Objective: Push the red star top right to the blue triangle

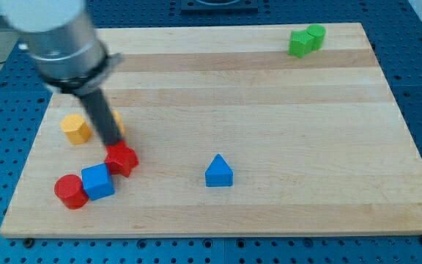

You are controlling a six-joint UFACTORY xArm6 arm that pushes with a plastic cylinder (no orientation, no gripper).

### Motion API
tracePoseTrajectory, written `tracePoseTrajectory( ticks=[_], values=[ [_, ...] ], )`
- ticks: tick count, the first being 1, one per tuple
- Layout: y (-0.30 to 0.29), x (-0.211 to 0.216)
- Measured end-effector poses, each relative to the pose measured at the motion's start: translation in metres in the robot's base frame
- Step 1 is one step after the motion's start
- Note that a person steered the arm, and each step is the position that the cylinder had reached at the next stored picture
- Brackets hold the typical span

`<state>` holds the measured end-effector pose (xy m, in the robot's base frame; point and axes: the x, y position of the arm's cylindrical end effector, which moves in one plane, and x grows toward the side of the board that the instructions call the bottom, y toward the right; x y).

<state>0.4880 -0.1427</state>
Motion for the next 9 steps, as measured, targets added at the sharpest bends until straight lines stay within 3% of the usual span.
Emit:
tracePoseTrajectory(
  ticks=[1, 4, 5, 7, 9],
  values=[
    [0.013, 0.000],
    [-0.078, 0.027],
    [-0.055, 0.045],
    [0.118, 0.006],
    [0.064, 0.021]
  ],
)
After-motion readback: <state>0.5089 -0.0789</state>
